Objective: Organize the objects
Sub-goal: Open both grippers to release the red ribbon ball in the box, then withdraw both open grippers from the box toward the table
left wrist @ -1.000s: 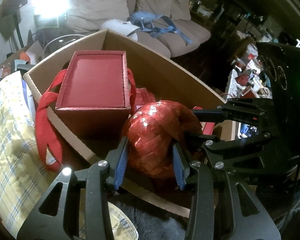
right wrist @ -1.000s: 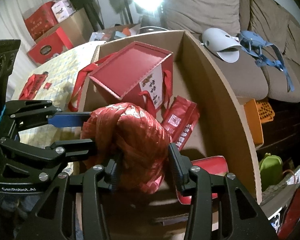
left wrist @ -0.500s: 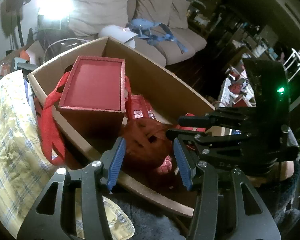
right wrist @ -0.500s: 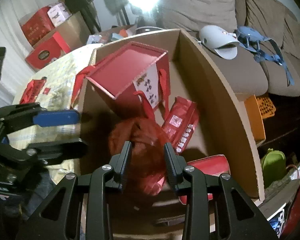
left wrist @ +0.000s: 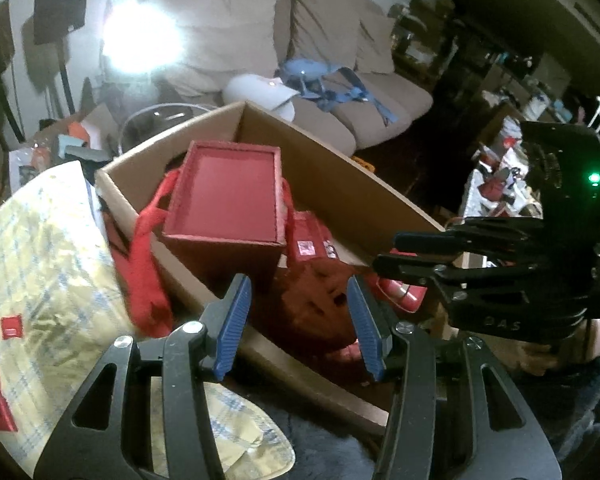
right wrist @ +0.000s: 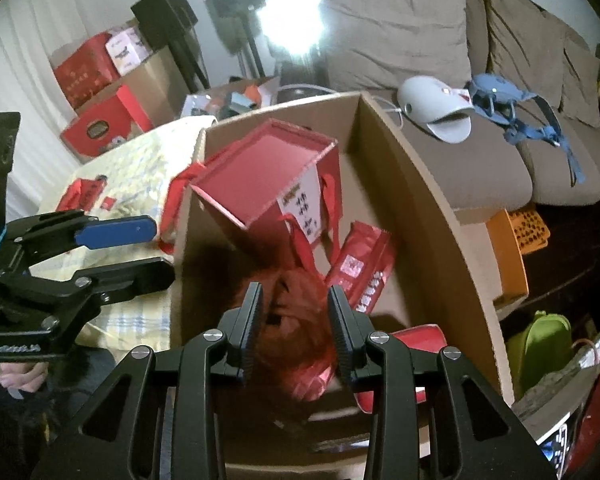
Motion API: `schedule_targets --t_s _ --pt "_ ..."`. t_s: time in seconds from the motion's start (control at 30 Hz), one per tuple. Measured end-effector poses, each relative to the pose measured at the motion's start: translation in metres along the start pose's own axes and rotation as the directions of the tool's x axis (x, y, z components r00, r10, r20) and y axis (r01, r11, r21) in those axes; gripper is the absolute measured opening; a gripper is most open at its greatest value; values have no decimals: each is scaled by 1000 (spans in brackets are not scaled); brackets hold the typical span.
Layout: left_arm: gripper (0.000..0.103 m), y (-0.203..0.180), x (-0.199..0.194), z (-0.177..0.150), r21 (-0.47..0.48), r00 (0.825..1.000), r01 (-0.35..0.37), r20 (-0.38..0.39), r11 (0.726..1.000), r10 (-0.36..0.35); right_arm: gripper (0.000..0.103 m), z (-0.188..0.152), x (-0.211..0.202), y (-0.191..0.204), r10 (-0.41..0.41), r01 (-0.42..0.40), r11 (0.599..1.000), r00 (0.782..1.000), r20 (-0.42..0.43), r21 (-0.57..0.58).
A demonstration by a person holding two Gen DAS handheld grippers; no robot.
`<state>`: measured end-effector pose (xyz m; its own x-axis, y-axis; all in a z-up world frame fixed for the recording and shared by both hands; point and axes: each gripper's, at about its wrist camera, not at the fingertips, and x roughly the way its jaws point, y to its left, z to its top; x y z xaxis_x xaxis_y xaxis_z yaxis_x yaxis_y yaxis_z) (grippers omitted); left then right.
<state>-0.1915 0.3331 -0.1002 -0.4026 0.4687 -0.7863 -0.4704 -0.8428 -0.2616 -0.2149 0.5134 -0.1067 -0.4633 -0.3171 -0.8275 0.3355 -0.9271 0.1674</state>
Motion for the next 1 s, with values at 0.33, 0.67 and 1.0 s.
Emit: schedule_targets --t_s 0.33,0.67,1.0 --pt "47 1 -30 0 22 997 -45 70 999 44 38 4 -14 7 -2 3 1000 998 66 -5" --pt "56 13 -67 -3 13 983 -81 169 997 78 41 9 -37 11 -3 0 1000 984 178 15" --pt "79 31 -108 -27 7 933 -239 279 971 227 55 12 -61 50 27 -14 999 953 301 -44"
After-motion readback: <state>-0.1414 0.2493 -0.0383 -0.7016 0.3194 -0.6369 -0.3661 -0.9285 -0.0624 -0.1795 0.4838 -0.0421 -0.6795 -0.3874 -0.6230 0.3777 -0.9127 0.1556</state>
